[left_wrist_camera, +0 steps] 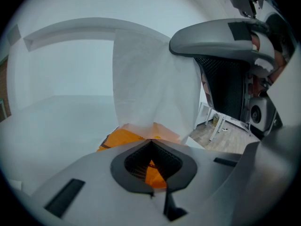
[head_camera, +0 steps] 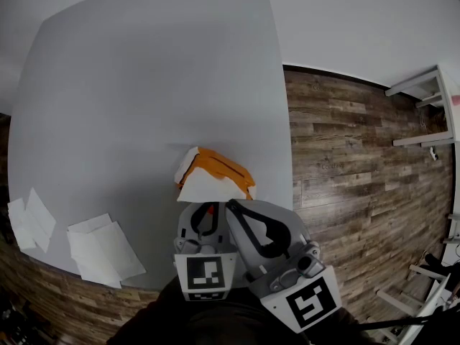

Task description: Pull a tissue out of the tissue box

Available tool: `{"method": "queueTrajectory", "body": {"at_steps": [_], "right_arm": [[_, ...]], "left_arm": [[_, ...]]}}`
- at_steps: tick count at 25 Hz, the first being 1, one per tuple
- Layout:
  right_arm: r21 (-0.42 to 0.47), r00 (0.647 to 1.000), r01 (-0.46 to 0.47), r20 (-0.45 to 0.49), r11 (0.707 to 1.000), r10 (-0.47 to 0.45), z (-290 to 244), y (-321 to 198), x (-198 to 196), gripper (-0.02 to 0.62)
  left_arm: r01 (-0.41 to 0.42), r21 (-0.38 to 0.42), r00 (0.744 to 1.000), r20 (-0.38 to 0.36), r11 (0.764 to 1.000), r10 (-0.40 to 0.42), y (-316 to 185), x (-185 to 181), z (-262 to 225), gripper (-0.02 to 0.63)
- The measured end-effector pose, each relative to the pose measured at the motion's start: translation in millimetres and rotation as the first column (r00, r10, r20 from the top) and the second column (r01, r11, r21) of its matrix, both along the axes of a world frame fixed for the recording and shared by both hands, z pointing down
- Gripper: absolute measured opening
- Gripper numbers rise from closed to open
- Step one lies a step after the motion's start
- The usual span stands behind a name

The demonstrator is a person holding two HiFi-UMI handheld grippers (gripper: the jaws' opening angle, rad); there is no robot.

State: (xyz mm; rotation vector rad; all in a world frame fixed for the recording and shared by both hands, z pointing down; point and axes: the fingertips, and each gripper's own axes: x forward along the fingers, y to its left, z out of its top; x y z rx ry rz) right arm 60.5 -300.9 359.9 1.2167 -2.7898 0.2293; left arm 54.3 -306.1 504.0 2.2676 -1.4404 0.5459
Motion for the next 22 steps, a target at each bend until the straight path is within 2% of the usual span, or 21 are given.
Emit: {"method": "queueTrajectory", "body": {"at_steps": [5,19,22], "right_arm": [[0.010,1.000,0.005,0.007,1.000,-0.005,-7,4,2,0.002],[0.043,1.000,0.022,0.016,0.999,-0.023,-23,20,-5,0.002],[0.054,1.000,0.026,0.016,0.998,-0.026,-29,25,-5,0.002]], "left_arm": [[0.007,0.023,1.000,-0.011,1.000,-0.007,-1,3,-3,0.000],[0.009,0.043,1.000,0.018,0.999,-0.010,4,-2,-4,0.000],[0.007,0.055,1.000,-0.001,0.998,-0.007,5,1,-9,0.000]]}}
